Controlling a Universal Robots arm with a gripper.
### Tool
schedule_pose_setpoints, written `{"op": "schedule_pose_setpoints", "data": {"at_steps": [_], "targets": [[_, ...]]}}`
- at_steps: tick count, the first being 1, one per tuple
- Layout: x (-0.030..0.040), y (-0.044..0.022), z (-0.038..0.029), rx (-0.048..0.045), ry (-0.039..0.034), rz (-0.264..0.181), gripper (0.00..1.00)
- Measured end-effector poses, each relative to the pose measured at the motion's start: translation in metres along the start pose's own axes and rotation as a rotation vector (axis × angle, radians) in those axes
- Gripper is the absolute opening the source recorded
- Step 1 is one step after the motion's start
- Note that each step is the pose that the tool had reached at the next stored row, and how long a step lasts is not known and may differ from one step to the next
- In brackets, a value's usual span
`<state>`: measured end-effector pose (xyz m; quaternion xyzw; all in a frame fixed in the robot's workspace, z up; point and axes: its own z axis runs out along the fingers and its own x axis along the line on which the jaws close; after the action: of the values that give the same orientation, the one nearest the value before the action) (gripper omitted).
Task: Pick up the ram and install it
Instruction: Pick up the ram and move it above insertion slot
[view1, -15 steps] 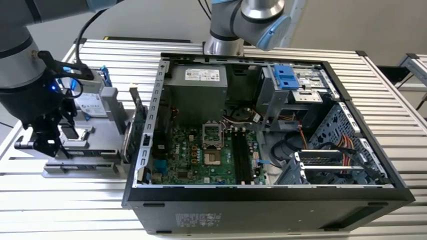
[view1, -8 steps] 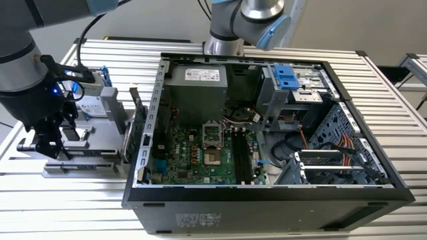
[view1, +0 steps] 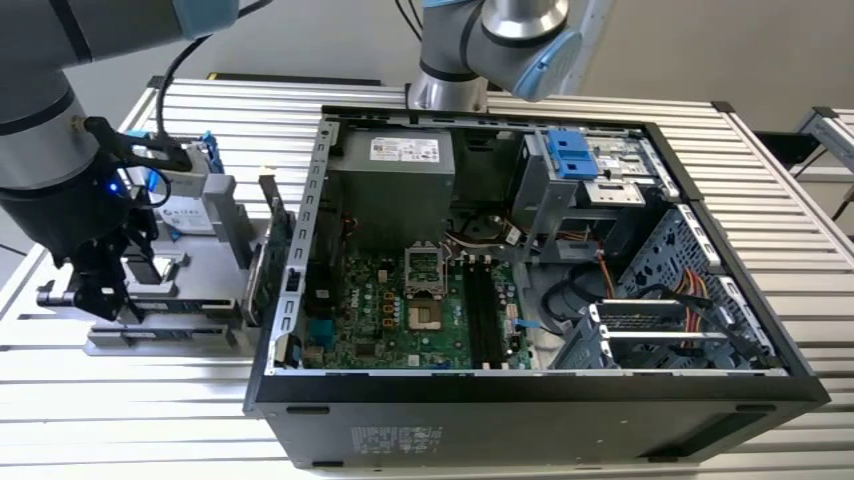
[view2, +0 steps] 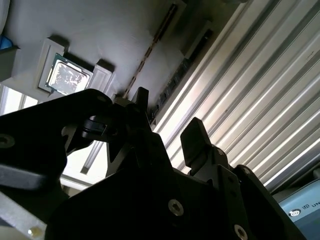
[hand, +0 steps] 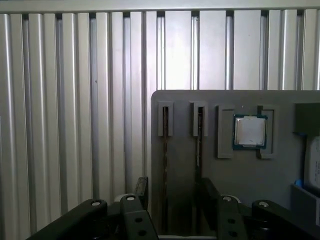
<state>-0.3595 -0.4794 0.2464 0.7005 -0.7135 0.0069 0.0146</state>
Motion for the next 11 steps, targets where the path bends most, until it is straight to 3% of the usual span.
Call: {"op": "schedule_pose_setpoints", "data": {"at_steps": [11], "targets": [[0.0002, 0.0000, 0.0077, -0.0002, 0.0007, 0.004, 1.00]]}}
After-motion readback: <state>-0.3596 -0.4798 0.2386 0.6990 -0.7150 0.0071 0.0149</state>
